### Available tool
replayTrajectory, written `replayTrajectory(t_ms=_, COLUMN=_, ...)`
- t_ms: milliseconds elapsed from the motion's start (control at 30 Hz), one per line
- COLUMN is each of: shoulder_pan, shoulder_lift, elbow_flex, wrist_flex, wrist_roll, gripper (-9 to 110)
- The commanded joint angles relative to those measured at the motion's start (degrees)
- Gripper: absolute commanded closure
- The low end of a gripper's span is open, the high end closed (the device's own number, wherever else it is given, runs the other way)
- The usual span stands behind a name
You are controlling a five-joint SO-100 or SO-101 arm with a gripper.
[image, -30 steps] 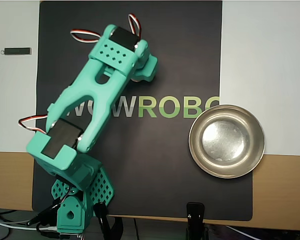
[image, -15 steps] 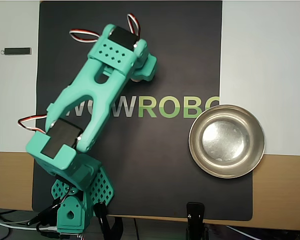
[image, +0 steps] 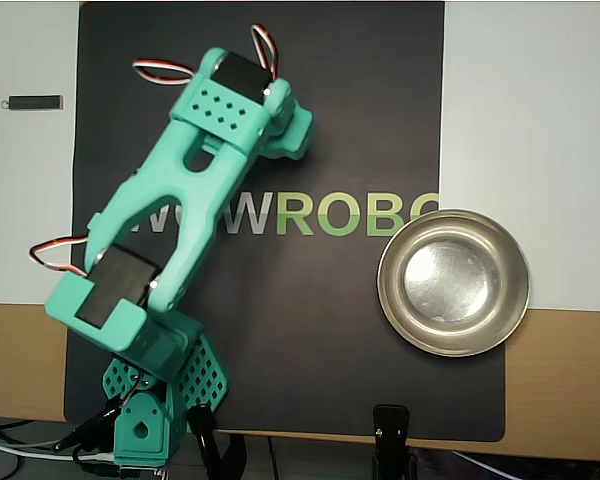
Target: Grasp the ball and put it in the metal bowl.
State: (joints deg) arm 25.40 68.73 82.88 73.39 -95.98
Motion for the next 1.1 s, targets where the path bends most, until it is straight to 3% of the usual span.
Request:
replayTrajectory(t_ms=0, shoulder_pan=0.9, shoulder_lift=5.3, elbow_flex=-0.4, wrist_flex=0.4, wrist_roll=0.1, gripper=84)
replayTrajectory(t_ms=600, shoulder_pan=4.8, shoulder_lift=19.8, elbow_flex=-1.1, wrist_flex=17.5, wrist_roll=1.1, gripper=84)
replayTrajectory(t_ms=967, shoulder_pan=5.4, shoulder_lift=21.3, elbow_flex=-1.2, wrist_flex=17.0, wrist_roll=20.2, gripper=84)
replayTrajectory(t_ms=1067, shoulder_pan=6.2, shoulder_lift=21.3, elbow_flex=-1.2, wrist_flex=17.0, wrist_roll=28.6, gripper=78)
